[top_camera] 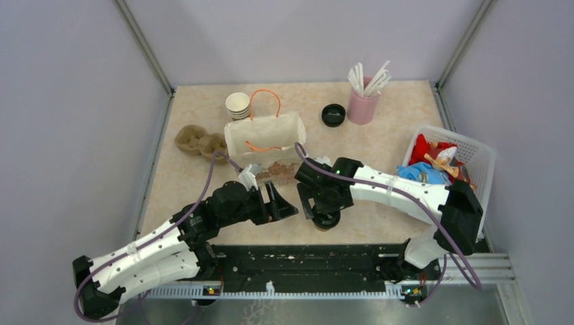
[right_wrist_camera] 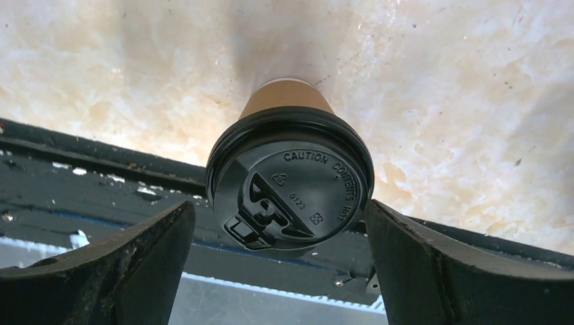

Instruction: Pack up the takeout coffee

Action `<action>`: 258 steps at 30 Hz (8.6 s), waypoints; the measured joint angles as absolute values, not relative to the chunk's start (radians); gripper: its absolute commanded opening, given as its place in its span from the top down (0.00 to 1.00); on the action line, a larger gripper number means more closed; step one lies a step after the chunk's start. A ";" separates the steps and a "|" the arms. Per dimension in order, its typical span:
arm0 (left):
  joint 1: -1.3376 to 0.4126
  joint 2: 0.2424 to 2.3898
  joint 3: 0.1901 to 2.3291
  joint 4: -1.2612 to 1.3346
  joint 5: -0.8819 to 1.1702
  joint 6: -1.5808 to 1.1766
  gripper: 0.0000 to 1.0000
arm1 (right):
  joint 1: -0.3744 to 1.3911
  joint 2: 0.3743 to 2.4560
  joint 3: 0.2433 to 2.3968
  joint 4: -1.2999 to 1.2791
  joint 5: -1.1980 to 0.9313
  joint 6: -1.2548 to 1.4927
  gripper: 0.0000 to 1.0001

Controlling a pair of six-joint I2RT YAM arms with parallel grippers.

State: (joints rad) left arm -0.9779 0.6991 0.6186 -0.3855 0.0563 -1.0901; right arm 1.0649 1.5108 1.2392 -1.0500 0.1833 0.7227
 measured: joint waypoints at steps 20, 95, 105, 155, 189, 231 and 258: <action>-0.978 0.698 0.619 -0.428 0.028 -1.069 0.12 | 1.090 1.558 1.297 -1.090 0.291 0.886 0.12; -0.978 0.727 0.687 -0.487 0.019 -1.014 0.09 | 1.090 1.486 1.184 -1.060 0.338 0.918 0.23; -0.978 0.764 0.836 -0.562 -0.020 -0.962 0.05 | 1.090 1.444 1.185 -1.063 0.355 0.890 0.23; -0.224 1.356 1.527 -0.857 0.058 -0.337 0.88 | 0.970 1.330 1.853 -1.008 0.211 -0.027 0.22; -0.238 0.958 0.722 0.337 0.273 -0.192 1.00 | 0.970 1.067 1.591 -0.870 0.115 0.047 0.25; -0.240 1.336 1.528 -0.991 0.171 -0.653 0.15 | 0.970 0.977 1.511 -0.794 0.253 0.144 0.25; -0.297 1.620 1.726 -1.088 0.047 -0.569 1.00 | 0.970 0.979 1.500 -0.794 0.263 0.150 0.25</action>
